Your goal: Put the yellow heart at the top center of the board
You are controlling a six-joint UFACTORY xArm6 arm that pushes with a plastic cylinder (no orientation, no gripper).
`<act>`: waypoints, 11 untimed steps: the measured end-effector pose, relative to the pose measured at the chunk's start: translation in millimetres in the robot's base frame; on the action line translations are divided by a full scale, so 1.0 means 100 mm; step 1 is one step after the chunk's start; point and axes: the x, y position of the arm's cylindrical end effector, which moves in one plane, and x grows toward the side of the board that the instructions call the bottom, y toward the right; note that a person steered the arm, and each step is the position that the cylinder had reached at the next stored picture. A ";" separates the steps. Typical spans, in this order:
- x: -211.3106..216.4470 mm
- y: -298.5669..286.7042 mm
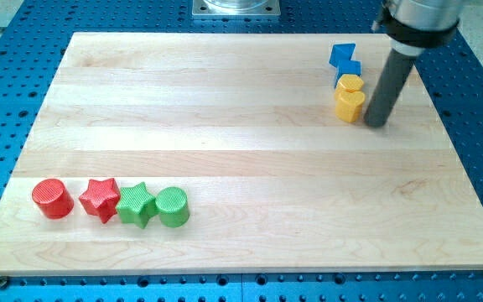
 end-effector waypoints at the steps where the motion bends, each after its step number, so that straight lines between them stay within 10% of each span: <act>1: 0.09 -0.57; 5: -0.95 -2.23; 7: 0.01 -1.52; 9: -0.23 -0.59; 11: -0.84 -0.87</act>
